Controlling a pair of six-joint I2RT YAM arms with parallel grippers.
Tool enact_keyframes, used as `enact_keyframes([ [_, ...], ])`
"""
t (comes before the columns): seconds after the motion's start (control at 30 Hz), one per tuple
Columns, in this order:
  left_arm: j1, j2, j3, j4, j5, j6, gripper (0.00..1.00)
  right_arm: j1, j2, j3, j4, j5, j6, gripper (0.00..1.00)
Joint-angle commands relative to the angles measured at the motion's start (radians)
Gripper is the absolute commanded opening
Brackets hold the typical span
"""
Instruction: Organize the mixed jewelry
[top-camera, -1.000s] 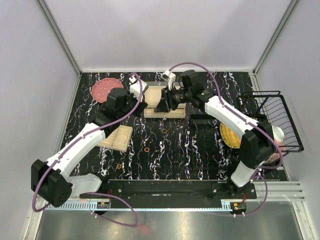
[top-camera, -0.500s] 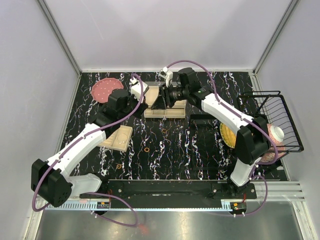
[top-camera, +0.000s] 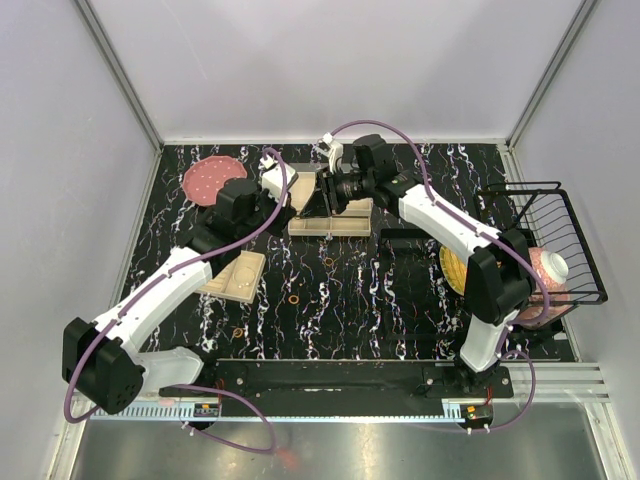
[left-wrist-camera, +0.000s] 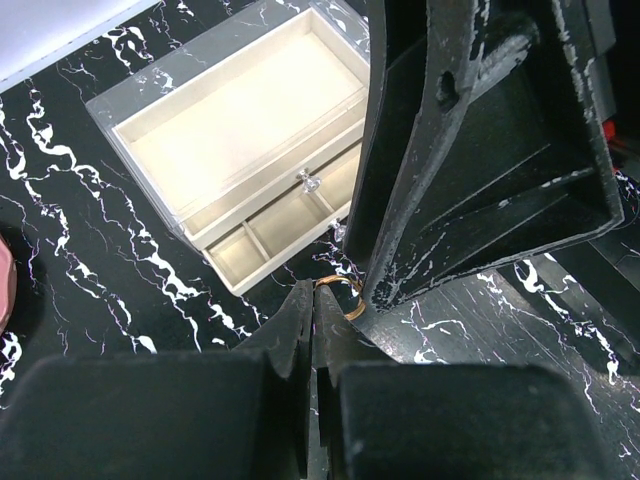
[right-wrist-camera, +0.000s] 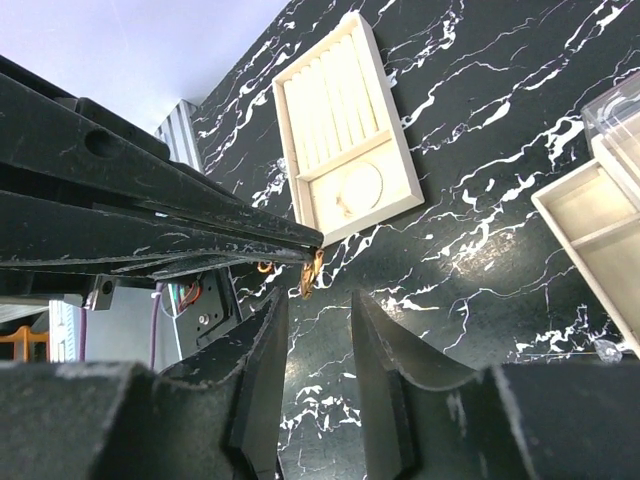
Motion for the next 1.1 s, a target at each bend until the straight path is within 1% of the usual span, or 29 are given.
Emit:
enact_keyframes([
  [0.0, -0.006, -0.018, -0.017, 0.076, -0.008, -0.006, 0.0, -0.003, 0.011, 0.049, 0.036, -0.04, 0.012, 0.37],
  [0.4, -0.008, -0.013, -0.018, 0.083, -0.012, -0.007, 0.0, 0.002, 0.031, 0.06, 0.045, -0.061, 0.023, 0.28],
  [0.53, -0.009, -0.013, -0.018, 0.087, -0.006, -0.009, 0.0, 0.007, 0.037, 0.063, 0.045, -0.063, 0.025, 0.21],
  [0.7, -0.009, -0.012, -0.023, 0.087, -0.005, -0.01, 0.0, 0.011, 0.045, 0.069, 0.045, -0.067, 0.025, 0.18],
  [0.8, -0.009, -0.012, -0.023, 0.088, -0.005, -0.012, 0.0, 0.016, 0.046, 0.071, 0.042, -0.069, 0.026, 0.13],
  [0.87, -0.009, -0.012, -0.021, 0.088, 0.0, -0.013, 0.0, 0.016, 0.048, 0.069, 0.044, -0.07, 0.026, 0.06],
  [0.97, -0.009, -0.016, -0.021, 0.091, 0.012, -0.012, 0.0, 0.016, 0.048, 0.066, 0.042, -0.072, 0.022, 0.0],
  [1.0, -0.009, -0.021, -0.021, 0.088, 0.015, -0.004, 0.02, 0.017, 0.043, 0.062, 0.039, -0.069, 0.013, 0.0],
  [1.03, -0.009, -0.026, -0.02, 0.087, 0.02, -0.006, 0.06, 0.017, 0.039, 0.054, 0.036, -0.067, 0.006, 0.0],
  [1.07, -0.009, -0.03, -0.017, 0.083, 0.03, -0.004, 0.08, 0.017, 0.032, 0.049, 0.033, -0.066, 0.003, 0.0],
])
